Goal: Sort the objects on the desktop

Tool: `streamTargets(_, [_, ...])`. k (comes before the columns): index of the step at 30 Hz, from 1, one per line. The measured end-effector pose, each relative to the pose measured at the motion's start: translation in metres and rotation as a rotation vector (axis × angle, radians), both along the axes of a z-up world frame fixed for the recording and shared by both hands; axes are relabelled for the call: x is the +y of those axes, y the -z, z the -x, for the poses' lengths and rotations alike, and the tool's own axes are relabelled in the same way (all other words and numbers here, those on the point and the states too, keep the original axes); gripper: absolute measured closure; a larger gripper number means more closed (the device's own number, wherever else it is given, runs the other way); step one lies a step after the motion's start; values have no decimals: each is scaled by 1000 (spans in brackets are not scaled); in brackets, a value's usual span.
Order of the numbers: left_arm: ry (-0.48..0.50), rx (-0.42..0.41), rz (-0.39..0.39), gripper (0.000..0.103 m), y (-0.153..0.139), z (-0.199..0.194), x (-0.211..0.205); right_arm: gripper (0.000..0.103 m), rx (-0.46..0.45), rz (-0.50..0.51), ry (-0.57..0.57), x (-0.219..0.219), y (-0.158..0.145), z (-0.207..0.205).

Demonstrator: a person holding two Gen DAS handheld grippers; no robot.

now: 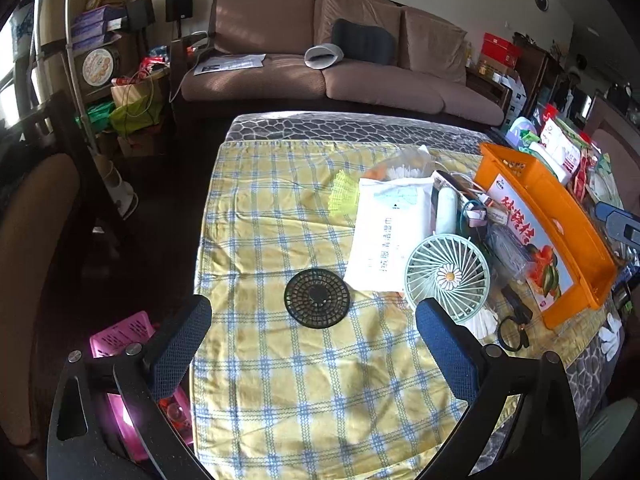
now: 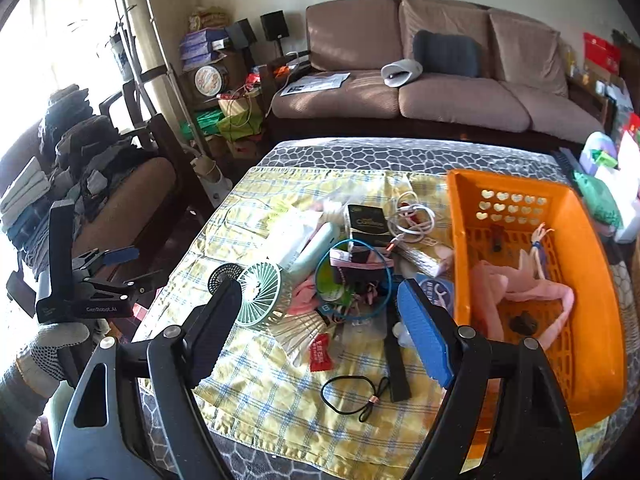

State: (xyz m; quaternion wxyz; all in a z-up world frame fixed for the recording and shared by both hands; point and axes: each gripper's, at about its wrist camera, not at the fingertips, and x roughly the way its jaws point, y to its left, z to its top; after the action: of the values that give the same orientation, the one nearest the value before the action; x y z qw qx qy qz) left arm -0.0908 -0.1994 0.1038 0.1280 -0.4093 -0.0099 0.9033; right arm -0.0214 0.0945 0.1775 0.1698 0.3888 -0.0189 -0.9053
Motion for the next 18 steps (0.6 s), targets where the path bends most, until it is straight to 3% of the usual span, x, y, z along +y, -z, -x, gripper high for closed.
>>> streamTargets(9, [211,27,-39,0,22,-6,69,25,-111,146,7,-12,44,35])
streamTargets(18, [213,12,-76,0,38,8,96,25,-219,248,21,-12,67,70])
